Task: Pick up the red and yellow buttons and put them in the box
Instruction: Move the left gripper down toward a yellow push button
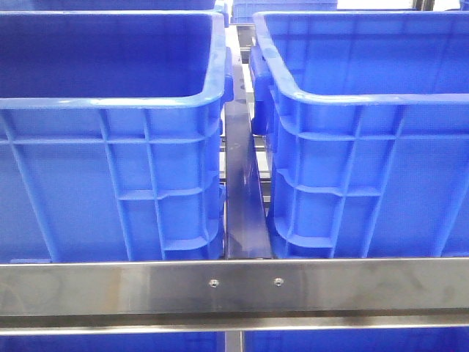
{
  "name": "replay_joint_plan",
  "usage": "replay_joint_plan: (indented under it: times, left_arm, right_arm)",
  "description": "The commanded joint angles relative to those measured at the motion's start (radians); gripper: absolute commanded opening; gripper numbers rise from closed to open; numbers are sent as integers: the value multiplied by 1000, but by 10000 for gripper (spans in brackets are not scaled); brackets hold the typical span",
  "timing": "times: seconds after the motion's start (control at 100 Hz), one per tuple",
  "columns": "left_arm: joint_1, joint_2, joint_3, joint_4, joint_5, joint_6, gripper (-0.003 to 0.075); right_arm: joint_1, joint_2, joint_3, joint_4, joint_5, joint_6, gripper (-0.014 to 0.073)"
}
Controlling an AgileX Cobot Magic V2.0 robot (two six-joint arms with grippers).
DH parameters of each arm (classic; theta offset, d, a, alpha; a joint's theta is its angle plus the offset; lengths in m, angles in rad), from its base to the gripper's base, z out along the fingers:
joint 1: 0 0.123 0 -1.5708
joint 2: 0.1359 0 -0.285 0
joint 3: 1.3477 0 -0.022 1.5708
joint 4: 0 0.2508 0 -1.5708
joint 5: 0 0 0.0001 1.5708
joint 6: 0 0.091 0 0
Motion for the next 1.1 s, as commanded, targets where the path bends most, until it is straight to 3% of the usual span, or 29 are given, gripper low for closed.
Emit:
replay_joint_plan:
  times: [0.0, 0.56, 1.09]
  left_arm:
    - [-4, 42, -62, -24, -44, 3, 492]
    - [31, 336, -208, 29, 14, 5, 492]
    - [119, 411, -223, 96, 26, 5, 492]
  right_arm:
    - [-9, 1, -27, 10, -51, -11, -68]
    - [-9, 1, -27, 10, -51, -11, -68]
    - [-9, 1, -27, 10, -51, -11, -68]
